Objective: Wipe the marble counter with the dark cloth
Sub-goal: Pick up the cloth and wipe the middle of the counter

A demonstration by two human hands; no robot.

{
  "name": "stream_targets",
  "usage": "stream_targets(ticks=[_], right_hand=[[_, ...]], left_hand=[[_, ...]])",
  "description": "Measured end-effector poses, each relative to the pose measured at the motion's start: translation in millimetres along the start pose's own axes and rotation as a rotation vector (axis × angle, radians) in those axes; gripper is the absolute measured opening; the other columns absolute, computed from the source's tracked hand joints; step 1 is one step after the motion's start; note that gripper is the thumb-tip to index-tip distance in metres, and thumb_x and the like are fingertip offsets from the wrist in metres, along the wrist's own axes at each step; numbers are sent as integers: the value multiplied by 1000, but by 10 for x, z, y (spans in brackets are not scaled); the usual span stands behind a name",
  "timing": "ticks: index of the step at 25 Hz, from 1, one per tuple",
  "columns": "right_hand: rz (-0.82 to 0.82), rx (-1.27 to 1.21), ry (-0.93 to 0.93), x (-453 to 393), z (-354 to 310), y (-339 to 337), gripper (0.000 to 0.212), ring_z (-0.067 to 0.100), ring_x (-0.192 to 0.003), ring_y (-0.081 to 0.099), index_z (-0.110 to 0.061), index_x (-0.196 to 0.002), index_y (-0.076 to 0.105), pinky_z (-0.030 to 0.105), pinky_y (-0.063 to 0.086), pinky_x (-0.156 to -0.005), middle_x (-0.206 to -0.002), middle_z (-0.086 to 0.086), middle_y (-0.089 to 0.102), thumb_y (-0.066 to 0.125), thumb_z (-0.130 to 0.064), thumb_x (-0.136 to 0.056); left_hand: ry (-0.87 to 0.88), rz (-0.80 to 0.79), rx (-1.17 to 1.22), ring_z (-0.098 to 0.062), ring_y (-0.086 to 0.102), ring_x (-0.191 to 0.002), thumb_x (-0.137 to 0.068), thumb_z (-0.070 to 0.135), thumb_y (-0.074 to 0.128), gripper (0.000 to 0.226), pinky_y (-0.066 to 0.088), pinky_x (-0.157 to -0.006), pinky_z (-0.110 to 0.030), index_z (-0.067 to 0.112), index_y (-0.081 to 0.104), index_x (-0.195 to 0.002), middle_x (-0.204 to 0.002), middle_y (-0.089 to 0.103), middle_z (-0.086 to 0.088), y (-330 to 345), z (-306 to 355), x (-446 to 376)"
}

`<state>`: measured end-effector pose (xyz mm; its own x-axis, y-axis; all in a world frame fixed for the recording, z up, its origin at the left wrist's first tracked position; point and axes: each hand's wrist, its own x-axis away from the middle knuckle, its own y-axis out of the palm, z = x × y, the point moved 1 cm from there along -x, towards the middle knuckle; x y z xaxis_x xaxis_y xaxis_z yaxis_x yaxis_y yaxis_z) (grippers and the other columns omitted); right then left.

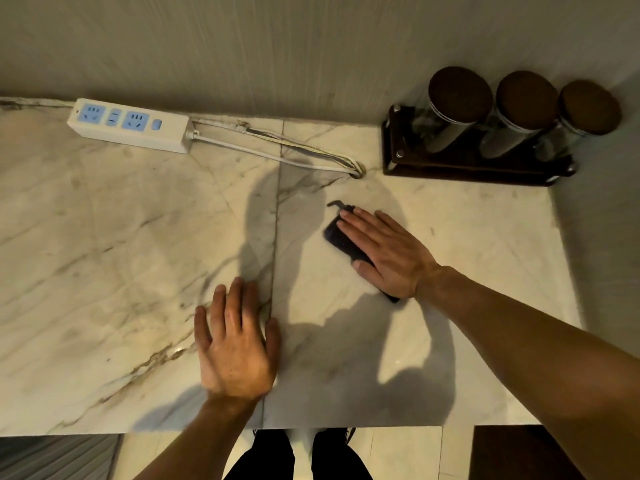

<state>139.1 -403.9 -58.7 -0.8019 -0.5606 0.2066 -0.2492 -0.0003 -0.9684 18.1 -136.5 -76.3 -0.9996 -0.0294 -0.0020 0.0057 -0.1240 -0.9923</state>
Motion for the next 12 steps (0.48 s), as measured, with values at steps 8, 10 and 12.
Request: stream_targets(ticks=[8, 10, 12], right_hand=[[64, -61, 292, -220, 169, -48, 67, 13, -148, -3, -19, -154, 5, 42, 7, -120, -163, -1, 2, 26, -46, -96], [84, -90, 391, -240, 152, -30, 66, 13, -148, -5, -19, -154, 4, 40, 3, -120, -163, -2, 0, 24, -45, -96], [109, -112, 481, -256, 129, -12, 66, 14, -148, -5, -19, -154, 2, 40, 2, -120, -163, -1, 0, 23, -45, -96]], left_hand=[[-21, -6, -17, -30, 27, -142, -90, 46, 32, 64, 16, -115, -53, 11, 39, -144, -153, 36, -9, 6, 21, -10], [-18, -5, -19, -31, 27, -142, -90, 46, 32, 64, 16, -115, -53, 11, 39, -143, -153, 36, -9, 9, 17, -5], [-17, -4, -22, -31, 28, -142, -90, 45, 32, 64, 17, -115, -53, 11, 39, -143, -153, 36, -9, 9, 19, -3]])
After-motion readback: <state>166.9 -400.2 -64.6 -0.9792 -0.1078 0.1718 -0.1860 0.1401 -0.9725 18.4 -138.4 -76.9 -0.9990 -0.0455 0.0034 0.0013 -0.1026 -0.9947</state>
